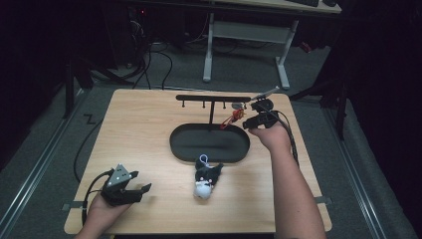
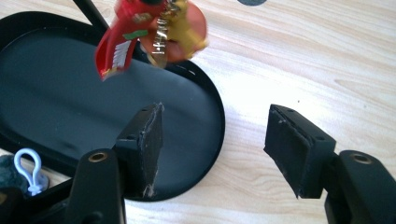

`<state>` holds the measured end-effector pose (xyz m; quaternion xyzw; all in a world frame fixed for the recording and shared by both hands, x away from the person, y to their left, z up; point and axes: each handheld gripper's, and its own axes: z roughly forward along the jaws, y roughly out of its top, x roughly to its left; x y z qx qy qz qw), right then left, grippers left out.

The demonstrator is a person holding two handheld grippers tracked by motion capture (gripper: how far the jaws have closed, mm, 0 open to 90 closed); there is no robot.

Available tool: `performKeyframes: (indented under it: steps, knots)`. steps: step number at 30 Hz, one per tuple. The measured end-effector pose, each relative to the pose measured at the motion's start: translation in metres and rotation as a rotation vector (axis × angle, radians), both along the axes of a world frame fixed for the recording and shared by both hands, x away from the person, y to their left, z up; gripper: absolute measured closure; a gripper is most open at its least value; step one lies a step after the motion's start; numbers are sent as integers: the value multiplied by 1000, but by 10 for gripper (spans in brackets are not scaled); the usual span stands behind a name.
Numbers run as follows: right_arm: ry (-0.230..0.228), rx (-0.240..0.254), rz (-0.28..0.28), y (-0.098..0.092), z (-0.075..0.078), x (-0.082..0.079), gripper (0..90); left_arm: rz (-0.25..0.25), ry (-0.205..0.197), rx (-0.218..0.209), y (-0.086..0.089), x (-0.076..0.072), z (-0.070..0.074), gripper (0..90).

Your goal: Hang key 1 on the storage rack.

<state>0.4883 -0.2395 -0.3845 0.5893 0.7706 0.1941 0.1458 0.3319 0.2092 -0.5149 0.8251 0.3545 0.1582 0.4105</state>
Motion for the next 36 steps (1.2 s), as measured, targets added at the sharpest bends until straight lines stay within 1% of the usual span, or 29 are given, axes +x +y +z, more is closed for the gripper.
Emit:
performKeyframes:
  steps: [5, 9, 11, 12, 14, 15, 17, 18, 20, 21, 23, 25, 26, 27, 29, 31, 32, 34, 35, 36]
  knots:
    - [-11, 11, 5, -1, -2, -14, 364, 3, -4, 2, 0, 1, 0, 315]
    - [-24, -5, 19, -3, -12, -31, 362, 1, -7, 2, -1, 2, 1, 315]
    - [-43, -3, 17, -6, -20, -41, 369, -2, -9, 6, -3, 2, 2, 319]
    - [-61, 2, 15, -8, -25, -47, 387, -5, -9, 8, -4, 2, 2, 323]
    - [-94, 9, -2, -12, -36, -58, 438, -12, -6, 2, -6, 2, 3, 338]
    - [-108, 12, -19, -13, -42, -64, 456, -12, -9, 2, -8, 2, 3, 341]
    - [-134, 7, -22, -17, -52, -79, 530, -13, -7, -3, -11, 2, 4, 351]
    - [-147, -3, -16, -17, -57, -86, 521, -14, -6, -7, -12, 2, 3, 361]
    - [-169, -8, -5, -19, -68, -101, 522, -17, -9, 1, -16, 1, 2, 371]
    - [-182, -2, -3, -20, -73, -107, 535, -19, -14, 10, -18, 1, 2, 378]
    - [-201, 14, -6, -22, -84, -120, 543, -22, -20, 13, -22, 0, 2, 398]
    - [-218, 30, -3, -25, -95, -133, 543, -21, -32, 5, -25, 0, 4, 429]
    - [-218, 30, -3, -25, -95, -133, 543, -21, -32, 5, -25, 0, 4, 445]
    - [-250, 60, -5, -28, -109, -148, 546, -12, -42, 8, -29, 2, 5, 461]
    - [-277, 102, -8, -32, -119, -163, 550, 6, -54, 9, -33, 2, 5, 490]
    - [-305, 147, -2, -36, -124, -176, 538, 16, -59, 1, -36, 2, 5, 526]
    - [-336, 175, -8, -41, -127, -187, 521, 17, -61, -2, -37, 3, 5, 549]
    - [-356, 192, -16, -48, -127, -200, 503, 14, -56, -9, -43, 2, 5, 580]
    - [-366, 188, -11, -53, -123, -206, 493, 13, -48, -7, -45, 3, 5, 592]
    - [-377, 183, -19, -55, -120, -210, 486, 5, -26, -8, -49, 3, 5, 602]
